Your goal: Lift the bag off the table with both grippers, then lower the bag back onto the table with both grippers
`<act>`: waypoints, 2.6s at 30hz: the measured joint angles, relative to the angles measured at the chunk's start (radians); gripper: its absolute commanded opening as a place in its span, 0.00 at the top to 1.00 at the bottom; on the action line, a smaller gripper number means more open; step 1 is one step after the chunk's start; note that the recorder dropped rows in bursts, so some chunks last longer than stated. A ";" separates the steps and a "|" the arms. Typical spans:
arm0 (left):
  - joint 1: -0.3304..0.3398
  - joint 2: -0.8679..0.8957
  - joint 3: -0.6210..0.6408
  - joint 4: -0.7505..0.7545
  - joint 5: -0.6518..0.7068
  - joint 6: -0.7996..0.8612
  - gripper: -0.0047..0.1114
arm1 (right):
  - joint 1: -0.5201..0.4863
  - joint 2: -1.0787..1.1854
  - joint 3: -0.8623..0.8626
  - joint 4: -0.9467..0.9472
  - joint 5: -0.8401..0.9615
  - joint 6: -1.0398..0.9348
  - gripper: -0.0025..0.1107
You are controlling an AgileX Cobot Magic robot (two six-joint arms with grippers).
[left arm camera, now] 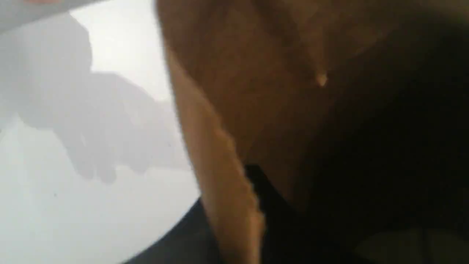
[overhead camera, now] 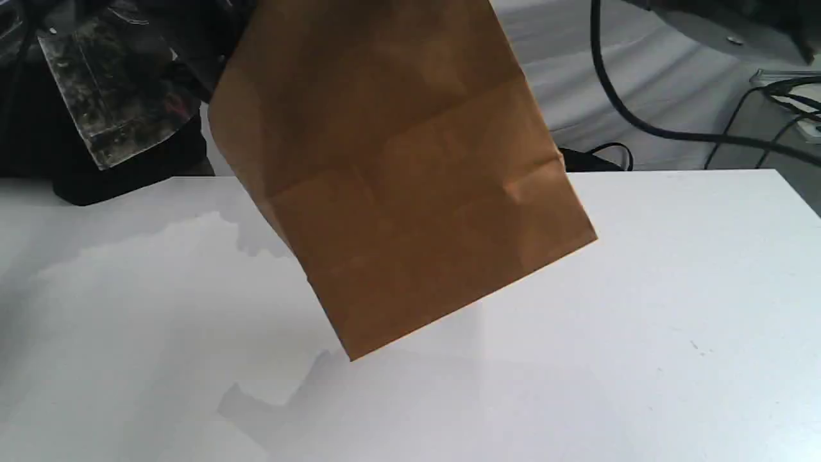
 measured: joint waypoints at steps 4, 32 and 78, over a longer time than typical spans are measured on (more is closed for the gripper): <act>0.000 -0.024 0.099 -0.024 -0.001 0.041 0.96 | -0.015 0.113 -0.101 -0.002 0.004 0.021 0.98; 0.007 -0.003 0.147 -0.079 -0.009 0.130 0.96 | -0.004 0.230 -0.215 -0.016 0.008 -0.019 0.98; 0.078 -0.001 -0.136 -0.181 0.009 0.087 0.67 | -0.015 -0.255 0.671 0.098 -0.257 -0.134 0.64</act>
